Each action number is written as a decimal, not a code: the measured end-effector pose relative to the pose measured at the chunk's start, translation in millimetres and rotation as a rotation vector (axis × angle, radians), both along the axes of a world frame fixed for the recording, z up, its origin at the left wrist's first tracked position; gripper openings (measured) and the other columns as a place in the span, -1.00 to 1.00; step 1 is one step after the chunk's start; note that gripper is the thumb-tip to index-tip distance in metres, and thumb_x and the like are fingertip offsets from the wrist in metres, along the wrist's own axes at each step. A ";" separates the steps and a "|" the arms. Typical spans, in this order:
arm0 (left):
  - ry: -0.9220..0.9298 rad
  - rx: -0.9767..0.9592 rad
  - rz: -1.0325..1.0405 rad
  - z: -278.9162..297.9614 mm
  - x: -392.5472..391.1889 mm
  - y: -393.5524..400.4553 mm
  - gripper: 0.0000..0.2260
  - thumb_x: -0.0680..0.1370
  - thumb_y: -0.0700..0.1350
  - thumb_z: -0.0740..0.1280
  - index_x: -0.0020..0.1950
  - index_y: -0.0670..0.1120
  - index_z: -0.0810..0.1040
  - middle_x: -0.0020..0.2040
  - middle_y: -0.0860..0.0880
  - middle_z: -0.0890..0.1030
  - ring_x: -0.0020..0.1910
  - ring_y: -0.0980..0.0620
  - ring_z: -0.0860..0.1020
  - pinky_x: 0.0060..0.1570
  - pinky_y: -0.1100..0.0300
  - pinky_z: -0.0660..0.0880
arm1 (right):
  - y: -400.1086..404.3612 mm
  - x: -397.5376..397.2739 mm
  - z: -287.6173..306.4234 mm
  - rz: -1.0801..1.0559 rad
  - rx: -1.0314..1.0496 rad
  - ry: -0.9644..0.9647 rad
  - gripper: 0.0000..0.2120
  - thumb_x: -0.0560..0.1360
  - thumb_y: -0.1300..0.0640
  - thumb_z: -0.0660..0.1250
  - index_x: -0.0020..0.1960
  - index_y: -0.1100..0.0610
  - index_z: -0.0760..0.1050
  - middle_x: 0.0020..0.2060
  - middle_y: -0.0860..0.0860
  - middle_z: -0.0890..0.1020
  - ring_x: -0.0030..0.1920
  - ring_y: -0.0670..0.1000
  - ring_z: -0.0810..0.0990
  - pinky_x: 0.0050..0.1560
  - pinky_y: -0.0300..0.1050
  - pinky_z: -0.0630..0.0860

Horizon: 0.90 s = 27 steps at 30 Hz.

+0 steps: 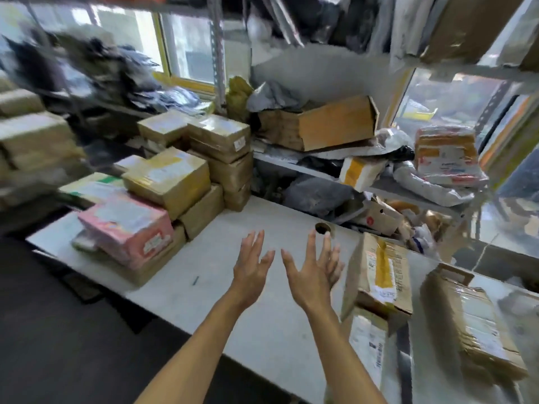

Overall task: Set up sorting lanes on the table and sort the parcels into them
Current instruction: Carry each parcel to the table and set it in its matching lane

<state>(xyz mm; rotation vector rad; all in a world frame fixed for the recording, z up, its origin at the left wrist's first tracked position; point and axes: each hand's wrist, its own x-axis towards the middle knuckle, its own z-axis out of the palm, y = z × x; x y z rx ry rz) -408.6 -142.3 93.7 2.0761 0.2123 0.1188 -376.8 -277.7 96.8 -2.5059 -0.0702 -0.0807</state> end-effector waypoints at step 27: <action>-0.162 0.021 0.518 27.8 -55.7 470.3 -0.24 0.43 0.48 -0.03 0.60 0.27 0.01 0.63 0.23 -0.10 0.58 0.22 -0.21 0.57 -0.09 -0.15 | 496.2 8.7 31.9 0.517 0.046 -0.051 -0.25 0.59 -0.41 0.03 0.65 -0.20 -0.20 0.65 -0.04 -0.22 0.61 0.02 -0.37 0.56 0.12 -0.42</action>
